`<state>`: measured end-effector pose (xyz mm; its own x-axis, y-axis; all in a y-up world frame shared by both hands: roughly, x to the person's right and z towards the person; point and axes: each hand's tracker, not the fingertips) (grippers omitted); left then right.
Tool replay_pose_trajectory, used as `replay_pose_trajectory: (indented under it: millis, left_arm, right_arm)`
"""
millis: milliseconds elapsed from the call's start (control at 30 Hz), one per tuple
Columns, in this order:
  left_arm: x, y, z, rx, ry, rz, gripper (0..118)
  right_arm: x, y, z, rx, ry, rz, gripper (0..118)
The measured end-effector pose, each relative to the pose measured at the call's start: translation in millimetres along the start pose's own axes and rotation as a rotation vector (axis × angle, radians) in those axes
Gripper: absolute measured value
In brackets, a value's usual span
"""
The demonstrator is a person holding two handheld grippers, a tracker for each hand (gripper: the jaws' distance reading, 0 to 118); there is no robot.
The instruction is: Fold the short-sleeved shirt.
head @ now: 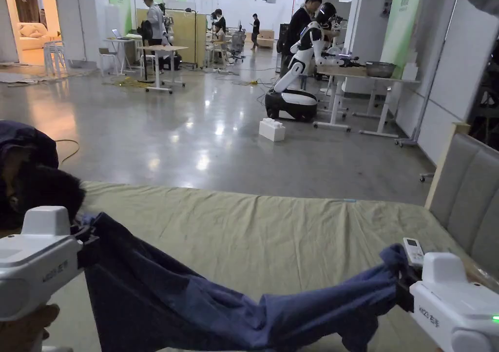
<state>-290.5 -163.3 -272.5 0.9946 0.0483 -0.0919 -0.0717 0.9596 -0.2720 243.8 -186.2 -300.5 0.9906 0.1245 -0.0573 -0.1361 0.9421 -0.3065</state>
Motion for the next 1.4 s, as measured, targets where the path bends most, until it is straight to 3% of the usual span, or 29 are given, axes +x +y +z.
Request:
replay_pose_trajectory:
  millis: [100, 167, 600, 1000, 1167, 1400]
  left_arm:
    - [-15.5, 24.5, 11.0, 0.038, 0.031, 0.027, 10]
    - [-20.4, 39.1, 11.1, 0.047, 0.035, 0.022, 10]
    - [-18.8, 94.9, -18.4, 0.092, 0.125, -0.038, 10]
    - [-25.5, 149.9, -59.7, 0.074, 0.139, -0.054, 10]
    - [-20.7, 139.2, -69.2, 0.066, 0.144, -0.048, 10]
    - [-16.7, 50.3, -82.3, -0.057, 0.119, -0.053, 10]
  right_arm:
    - [15.9, 20.0, 5.6, 0.05, -0.01, -0.034, 8]
    - [19.6, 34.0, 7.4, 0.07, -0.016, -0.015, 8]
    - [1.0, 121.6, 0.8, 0.237, -0.062, 0.024, 8]
    - [1.6, 196.6, -34.2, 0.275, -0.108, 0.04, 8]
    - [7.8, 184.7, -51.6, 0.253, -0.108, 0.011, 8]
    - [5.0, 102.9, -68.6, 0.131, -0.094, 0.02, 8]
